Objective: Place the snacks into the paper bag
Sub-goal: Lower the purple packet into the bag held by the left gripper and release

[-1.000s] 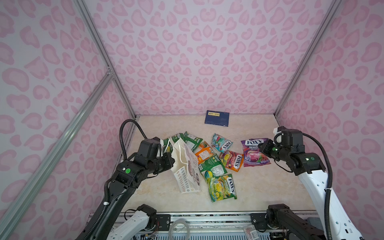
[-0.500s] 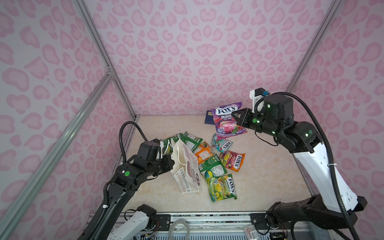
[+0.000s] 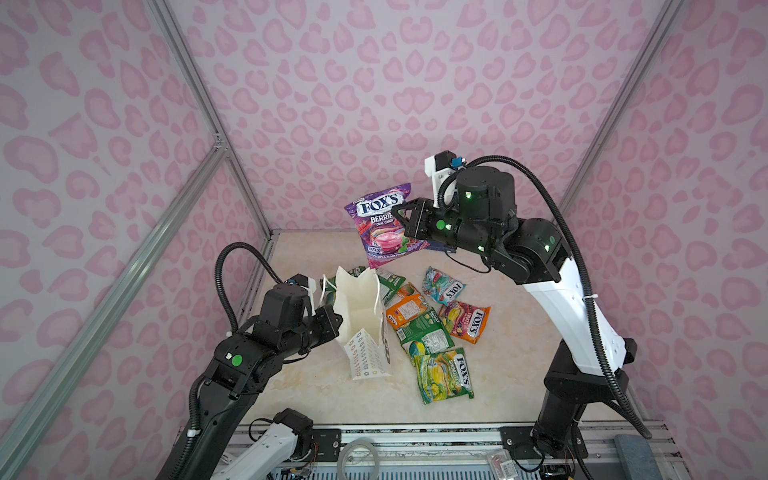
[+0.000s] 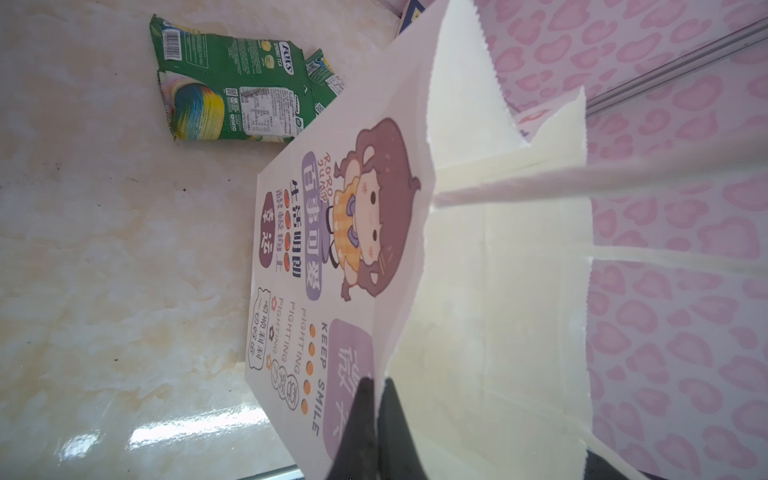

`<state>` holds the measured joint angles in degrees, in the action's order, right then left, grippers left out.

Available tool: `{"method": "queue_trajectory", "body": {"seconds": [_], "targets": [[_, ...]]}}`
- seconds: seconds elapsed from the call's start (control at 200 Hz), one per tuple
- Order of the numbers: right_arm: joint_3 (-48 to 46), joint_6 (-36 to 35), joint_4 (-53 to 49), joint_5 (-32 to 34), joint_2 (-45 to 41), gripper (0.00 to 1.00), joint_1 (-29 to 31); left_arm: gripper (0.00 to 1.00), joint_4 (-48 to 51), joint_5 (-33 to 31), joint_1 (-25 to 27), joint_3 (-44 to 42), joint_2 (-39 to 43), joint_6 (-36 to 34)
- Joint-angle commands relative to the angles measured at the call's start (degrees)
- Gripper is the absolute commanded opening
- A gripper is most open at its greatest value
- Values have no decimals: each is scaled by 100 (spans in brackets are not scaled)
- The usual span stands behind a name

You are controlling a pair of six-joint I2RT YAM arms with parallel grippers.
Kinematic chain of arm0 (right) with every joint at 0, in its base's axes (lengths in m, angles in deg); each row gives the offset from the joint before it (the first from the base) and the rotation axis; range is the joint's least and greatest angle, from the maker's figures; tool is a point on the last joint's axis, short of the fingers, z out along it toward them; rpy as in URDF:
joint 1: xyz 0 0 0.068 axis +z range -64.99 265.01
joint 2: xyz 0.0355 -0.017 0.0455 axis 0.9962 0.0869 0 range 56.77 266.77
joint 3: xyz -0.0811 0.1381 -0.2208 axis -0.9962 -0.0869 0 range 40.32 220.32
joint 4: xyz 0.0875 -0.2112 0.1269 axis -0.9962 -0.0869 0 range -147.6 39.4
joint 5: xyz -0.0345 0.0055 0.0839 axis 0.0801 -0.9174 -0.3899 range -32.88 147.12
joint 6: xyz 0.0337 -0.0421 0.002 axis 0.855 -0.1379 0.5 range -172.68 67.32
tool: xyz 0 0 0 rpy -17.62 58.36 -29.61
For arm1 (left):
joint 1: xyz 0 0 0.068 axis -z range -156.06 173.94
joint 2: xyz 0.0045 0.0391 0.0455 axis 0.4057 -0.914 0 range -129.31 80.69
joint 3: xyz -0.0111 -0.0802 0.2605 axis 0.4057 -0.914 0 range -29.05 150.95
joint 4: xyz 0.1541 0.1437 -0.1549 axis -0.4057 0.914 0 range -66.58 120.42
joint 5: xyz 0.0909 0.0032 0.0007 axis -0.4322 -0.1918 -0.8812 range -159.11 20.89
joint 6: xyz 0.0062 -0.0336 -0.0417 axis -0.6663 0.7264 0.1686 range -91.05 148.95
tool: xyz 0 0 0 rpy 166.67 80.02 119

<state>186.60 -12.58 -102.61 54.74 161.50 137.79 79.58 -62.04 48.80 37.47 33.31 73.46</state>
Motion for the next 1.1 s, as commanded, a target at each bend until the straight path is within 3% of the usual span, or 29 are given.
{"method": "queue_trajectory", "body": {"seconds": [0.0,0.315,0.575,0.85,1.1], "targets": [[44,153,273,200,106,0,190,3,-29,-77,-8,-48,-39,148],[69,456,734,418,226,0,528,3,-88,-240,27,-89,-38,314],[-883,745,861,574,180,0,793,3,-105,-405,37,-100,124,433],[-2047,780,573,1565,-154,0,1044,3,-98,-535,38,-242,232,510],[-2303,798,103,2166,-12,0,1271,3,-143,-580,36,-332,251,520]]}}
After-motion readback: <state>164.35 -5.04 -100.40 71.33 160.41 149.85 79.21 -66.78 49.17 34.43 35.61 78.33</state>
